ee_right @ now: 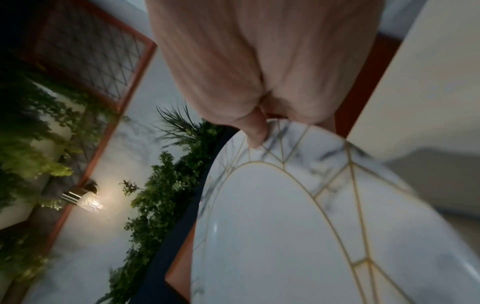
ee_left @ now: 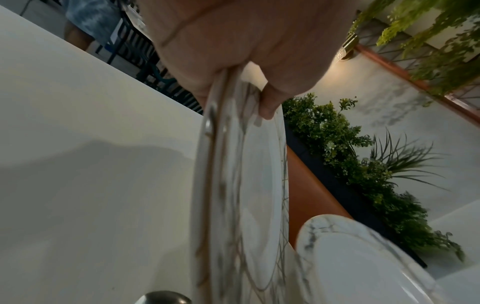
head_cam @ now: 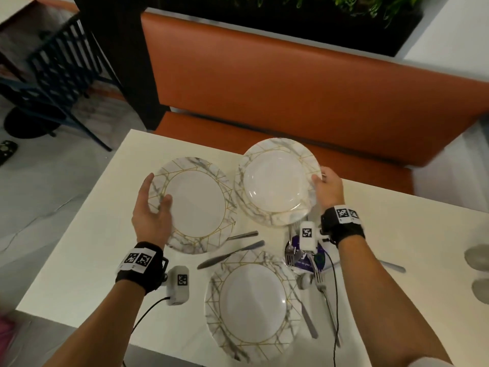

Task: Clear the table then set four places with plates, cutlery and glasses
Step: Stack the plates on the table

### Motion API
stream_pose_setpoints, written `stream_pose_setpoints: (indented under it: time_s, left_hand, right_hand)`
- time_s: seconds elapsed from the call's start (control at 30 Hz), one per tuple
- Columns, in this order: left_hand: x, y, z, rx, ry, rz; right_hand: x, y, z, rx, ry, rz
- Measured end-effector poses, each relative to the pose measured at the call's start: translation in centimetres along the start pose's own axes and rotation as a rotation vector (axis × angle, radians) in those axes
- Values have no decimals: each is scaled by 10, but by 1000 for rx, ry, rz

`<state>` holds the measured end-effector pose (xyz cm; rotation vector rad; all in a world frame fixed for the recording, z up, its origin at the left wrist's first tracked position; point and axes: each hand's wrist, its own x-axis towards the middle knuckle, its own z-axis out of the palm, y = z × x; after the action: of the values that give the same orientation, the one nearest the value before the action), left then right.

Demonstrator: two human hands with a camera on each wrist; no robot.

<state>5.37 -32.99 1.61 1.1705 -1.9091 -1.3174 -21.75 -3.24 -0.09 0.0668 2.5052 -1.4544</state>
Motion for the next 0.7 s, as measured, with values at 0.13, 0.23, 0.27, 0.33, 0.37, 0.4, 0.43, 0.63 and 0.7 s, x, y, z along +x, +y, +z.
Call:
stream_pose_setpoints:
  time_s: [0.13,0.23,0.27,0.33,0.37,0.4,0.43,0.63,0.7]
  left_hand:
    - [-8,5,17,-35,-88,43]
    - [-20,7,30,-84,-159,13]
    - [-24,7,34,-116,-184,-4]
    - [-35,5,42,-213,-231,-63]
    - [-39,3,45,-257,-245,-95]
    - [-47,3,47,-288,-252,-128]
    - [-51,3,49,-320,-256,-154]
    - [-79,6,51,-368,-237,-268]
    - [-85,5,51,-367,-185,-313]
  right_hand:
    - [-10,-2,-38,54,-50,-42]
    - [-27,5,-37,109,-135,1]
    - [-34,7,-32,119,-159,18]
    - [-47,19,-15,126,-179,77]
    - [-51,27,-4,107,-186,109]
    - [-57,36,3,69,-192,130]
    - [-62,43,13,34,-199,144]
    - [-120,45,44,-38,-266,178]
    - [-129,46,44,-32,-249,166]
